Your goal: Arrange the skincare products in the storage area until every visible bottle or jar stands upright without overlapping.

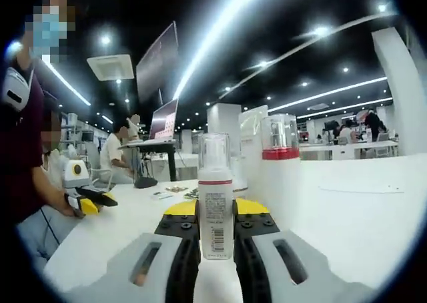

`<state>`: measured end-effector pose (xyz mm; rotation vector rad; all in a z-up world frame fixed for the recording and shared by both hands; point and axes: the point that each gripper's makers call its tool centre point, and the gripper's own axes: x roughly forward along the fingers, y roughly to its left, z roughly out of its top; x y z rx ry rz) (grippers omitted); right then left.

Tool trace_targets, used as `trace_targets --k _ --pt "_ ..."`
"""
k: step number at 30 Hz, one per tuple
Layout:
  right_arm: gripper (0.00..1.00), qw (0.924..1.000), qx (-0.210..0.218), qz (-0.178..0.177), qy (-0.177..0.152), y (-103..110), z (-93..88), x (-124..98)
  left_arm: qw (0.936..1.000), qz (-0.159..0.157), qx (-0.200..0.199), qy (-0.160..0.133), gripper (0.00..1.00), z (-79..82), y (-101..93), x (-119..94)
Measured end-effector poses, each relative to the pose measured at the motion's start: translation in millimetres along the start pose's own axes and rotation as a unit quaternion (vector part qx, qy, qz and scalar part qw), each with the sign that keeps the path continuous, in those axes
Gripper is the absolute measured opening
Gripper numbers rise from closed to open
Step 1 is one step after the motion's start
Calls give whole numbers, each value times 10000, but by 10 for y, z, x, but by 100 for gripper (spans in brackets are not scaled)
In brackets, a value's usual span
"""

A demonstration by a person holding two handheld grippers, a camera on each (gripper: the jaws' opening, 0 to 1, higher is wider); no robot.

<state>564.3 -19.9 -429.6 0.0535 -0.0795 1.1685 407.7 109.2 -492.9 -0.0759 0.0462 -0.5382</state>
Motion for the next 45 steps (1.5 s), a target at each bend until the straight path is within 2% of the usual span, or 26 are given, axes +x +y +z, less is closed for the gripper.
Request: trace_targets --k 2,7,11,20,30,34,36,42,45 --pt "16 9998 27 7 193 -36 -103 3 10000 0 -7 1 32 -1 0 7" --pt "16 9988 -134 37 469 -80 -208 38 10000 -18 -6 11 32 -5 -10 8" --pt "16 9982 -156 42 582 -149 -267 40 10000 -19 2 48 32 -21 -6 9" --pt "17 9983 -93 89 571 -271 -293 67 9999 -30 29 113 32 -43 -13 16" --pt "17 9936 -218 145 1101 -252 -488 62 9999 -59 60 127 32 -43 -37 21" --pt "17 9927 -291 -14 1168 -281 -495 24 9999 -55 56 114 32 -38 -27 13" --pt "19 9922 -138 -153 1226 -305 -507 -6 9999 -42 46 107 32 -35 -18 8" --pt "26 9920 -133 -209 1234 -310 -505 -24 10000 -10 36 90 32 -28 4 -17" --pt "26 9924 -103 -237 1199 -305 -489 -53 10000 5 34 90 32 -27 15 -29"
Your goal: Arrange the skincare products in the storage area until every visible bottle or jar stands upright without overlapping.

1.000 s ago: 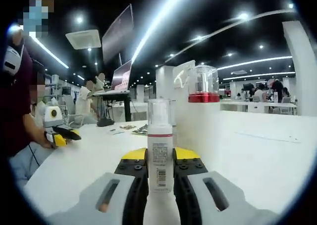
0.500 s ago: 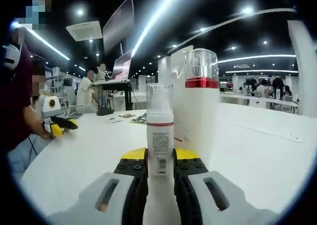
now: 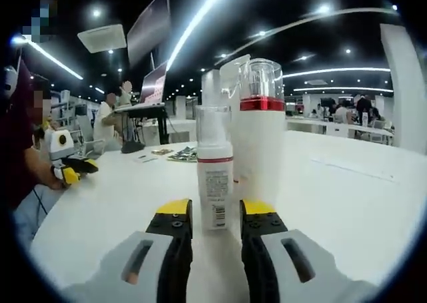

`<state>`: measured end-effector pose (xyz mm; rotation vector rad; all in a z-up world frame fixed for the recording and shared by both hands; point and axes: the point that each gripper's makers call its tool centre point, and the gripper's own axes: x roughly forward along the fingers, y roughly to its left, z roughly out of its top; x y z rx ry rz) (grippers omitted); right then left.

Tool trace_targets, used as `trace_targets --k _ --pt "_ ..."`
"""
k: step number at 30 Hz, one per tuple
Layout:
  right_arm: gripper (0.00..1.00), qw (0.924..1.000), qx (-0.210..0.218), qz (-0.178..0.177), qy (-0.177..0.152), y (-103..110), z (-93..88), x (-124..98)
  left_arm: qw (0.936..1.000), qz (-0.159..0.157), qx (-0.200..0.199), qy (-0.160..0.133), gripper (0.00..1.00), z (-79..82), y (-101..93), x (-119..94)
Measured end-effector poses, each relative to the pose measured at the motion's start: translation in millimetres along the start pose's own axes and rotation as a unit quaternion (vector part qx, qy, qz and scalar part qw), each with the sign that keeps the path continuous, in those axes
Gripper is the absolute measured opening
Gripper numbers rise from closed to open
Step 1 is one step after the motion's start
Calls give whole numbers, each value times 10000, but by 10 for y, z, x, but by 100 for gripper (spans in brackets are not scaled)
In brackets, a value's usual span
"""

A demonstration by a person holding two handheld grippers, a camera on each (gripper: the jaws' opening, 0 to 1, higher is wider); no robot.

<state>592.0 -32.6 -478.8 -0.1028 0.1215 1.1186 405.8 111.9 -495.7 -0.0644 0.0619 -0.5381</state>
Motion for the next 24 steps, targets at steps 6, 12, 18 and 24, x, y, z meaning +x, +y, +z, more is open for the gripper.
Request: trace_targets --k 6,12,18,24 --pt "21 9998 94 -139 -131 -27 35 -99 10000 50 -15 -23 32 6 30 -35" --pt "13 9996 -12 -262 -85 -68 25 -87 10000 83 -7 -30 32 8 40 -59" --pt "12 9997 16 -247 -70 -52 23 -68 10000 77 3 -20 32 9 28 -62" --pt "12 9995 11 -292 97 -43 -31 -31 10000 24 48 28 32 -5 -4 -33"
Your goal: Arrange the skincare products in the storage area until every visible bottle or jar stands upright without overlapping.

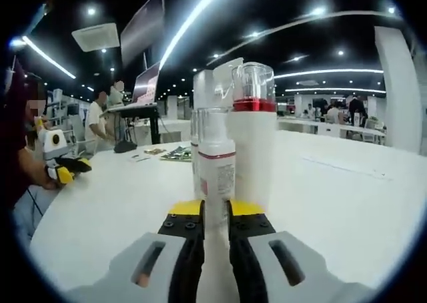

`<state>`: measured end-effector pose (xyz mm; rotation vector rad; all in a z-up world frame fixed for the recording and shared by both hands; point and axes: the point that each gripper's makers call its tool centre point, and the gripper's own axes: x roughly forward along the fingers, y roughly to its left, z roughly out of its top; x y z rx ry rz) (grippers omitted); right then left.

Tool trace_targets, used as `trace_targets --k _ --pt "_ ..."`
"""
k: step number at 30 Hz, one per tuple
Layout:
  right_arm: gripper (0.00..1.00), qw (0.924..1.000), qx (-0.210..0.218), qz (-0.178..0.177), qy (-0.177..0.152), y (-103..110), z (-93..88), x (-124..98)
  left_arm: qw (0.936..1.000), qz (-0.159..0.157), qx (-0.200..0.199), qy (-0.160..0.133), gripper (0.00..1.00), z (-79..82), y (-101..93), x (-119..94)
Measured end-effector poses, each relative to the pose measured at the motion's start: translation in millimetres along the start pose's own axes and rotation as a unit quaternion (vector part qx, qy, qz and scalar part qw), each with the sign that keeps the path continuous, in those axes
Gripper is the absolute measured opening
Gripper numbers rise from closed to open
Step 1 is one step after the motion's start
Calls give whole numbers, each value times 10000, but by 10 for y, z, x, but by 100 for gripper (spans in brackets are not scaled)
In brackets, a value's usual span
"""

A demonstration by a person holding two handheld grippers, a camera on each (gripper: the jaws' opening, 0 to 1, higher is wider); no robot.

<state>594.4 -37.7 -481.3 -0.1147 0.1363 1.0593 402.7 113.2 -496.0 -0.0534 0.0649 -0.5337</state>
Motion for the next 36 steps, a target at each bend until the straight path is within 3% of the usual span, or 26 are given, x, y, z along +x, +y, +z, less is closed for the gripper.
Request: trace_targets --k 7,13,15,22,29,32,35,36 --pt "18 9997 210 -56 137 20 -39 23 10000 -30 18 31 32 -10 -18 19" --pt "23 9984 363 -330 282 -41 -80 62 10000 -50 27 58 32 -20 -27 28" --pt "25 9968 627 -426 254 -77 -75 65 10000 -63 40 54 32 -18 -40 23" --pt "32 9959 618 -556 352 -61 -104 87 10000 -54 26 7 31 0 -29 11" --pt "40 9936 825 -770 -69 13 40 -1 9999 7 -55 -96 32 30 4 -1" --pt "43 9945 798 -662 -155 123 87 -27 9998 72 -137 -113 32 23 55 -2" --pt "39 9935 854 -602 -443 232 249 -74 9996 102 -247 -103 33 12 90 3" --pt "36 9940 502 -588 -775 395 418 -108 9993 142 -313 -166 33 31 114 -9"
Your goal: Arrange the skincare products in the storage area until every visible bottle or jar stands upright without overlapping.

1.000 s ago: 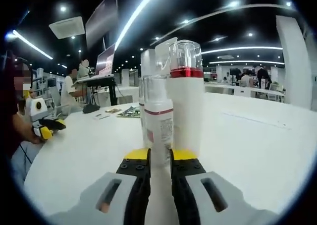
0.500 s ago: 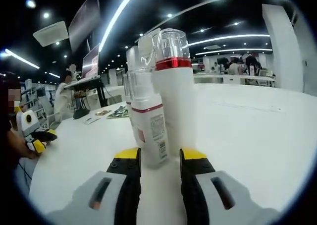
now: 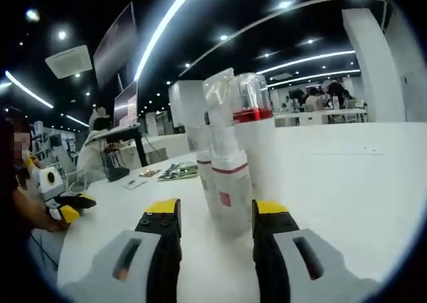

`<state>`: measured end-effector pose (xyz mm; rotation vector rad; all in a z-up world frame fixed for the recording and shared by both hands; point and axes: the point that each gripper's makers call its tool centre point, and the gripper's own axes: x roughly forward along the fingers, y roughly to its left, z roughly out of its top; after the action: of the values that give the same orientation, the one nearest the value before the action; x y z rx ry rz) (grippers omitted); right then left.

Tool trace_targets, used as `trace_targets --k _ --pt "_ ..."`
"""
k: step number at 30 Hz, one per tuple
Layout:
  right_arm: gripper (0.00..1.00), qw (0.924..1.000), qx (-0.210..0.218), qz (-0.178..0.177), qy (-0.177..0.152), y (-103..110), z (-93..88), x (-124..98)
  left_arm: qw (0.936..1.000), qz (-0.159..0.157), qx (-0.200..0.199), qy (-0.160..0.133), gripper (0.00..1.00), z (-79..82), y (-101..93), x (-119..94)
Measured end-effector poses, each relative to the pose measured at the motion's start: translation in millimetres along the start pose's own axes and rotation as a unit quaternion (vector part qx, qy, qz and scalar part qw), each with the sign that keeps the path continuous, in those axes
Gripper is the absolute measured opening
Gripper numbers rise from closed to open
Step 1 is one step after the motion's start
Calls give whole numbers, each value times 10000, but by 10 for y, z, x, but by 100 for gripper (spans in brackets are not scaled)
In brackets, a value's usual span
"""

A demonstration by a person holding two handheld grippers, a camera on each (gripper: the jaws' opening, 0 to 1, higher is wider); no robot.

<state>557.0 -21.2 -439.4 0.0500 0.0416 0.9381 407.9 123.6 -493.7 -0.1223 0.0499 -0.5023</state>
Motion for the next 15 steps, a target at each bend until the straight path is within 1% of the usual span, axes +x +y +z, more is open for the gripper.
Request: trace_targets --k 1,2,3,4,5,6,7,8,9,10,11,12,14,15 --pt "32 9997 -152 118 -143 156 69 -2 10000 33 -57 -51 33 15 19 -14" --pt "30 9992 -262 147 -256 279 115 2 9999 62 -103 -108 33 31 35 -22" --pt "31 9972 -535 270 -455 472 200 26 9997 96 -154 -166 33 44 64 -28" --pt "32 9966 -633 275 -456 514 208 49 9996 105 -168 -179 33 47 72 -28" --pt "31 9958 -815 154 -378 563 203 82 9996 113 -182 -192 33 50 80 -28" --pt "31 9954 -905 25 -302 594 177 135 9995 120 -187 -228 33 58 96 -25" --pt "32 9959 -845 -200 -247 559 126 152 9995 128 -158 -246 33 64 99 -21" --pt "33 9978 -594 -270 -132 536 33 164 9995 123 -136 -242 33 63 100 -19" --pt "32 9987 -431 -254 -89 538 -20 163 9996 100 -96 -230 33 52 95 -18" --pt "32 9993 -332 -163 -41 548 -68 172 9997 90 -65 -227 33 49 92 -21" --pt "32 9992 -364 -162 -57 542 -81 172 9997 81 -32 -223 33 45 90 -25" --pt "31 9984 -501 -260 41 488 -109 175 9997 79 11 -225 33 42 94 -28" --pt "32 9984 -476 -306 26 428 -80 192 9997 85 46 -235 33 41 100 -32" --pt "34 9979 -473 -439 59 333 -90 216 9996 104 106 -260 33 42 107 -30"
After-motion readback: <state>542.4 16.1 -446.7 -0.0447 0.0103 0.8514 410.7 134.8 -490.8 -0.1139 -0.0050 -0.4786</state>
